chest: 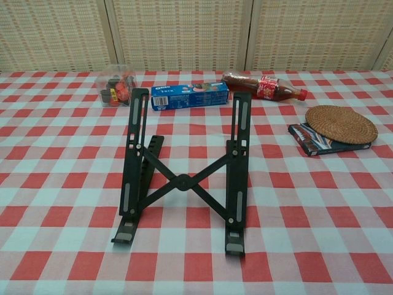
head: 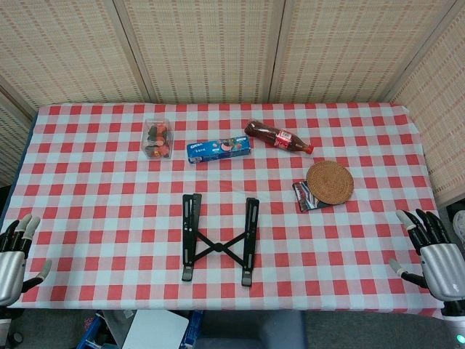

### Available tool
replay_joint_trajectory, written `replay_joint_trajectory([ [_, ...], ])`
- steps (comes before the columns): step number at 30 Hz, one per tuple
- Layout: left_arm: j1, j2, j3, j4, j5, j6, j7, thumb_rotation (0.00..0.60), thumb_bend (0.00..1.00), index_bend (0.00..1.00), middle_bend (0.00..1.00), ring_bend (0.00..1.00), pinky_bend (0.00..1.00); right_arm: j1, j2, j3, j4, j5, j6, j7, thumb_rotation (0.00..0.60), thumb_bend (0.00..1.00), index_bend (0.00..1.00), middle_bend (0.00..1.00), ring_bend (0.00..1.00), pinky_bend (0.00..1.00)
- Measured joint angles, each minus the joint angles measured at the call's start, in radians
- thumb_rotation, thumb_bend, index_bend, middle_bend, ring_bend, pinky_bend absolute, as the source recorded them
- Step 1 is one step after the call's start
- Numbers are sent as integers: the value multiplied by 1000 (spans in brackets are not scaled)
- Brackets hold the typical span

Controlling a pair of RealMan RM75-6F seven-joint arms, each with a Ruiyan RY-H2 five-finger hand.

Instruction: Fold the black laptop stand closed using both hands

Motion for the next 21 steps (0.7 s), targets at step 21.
replay_joint_trajectory([
  [21, -48, 18, -17, -4, 12, -68, -142, 600, 309, 8, 0, 38, 153, 46, 0, 2, -53, -36, -37, 1, 600, 202, 4, 116, 0, 3],
])
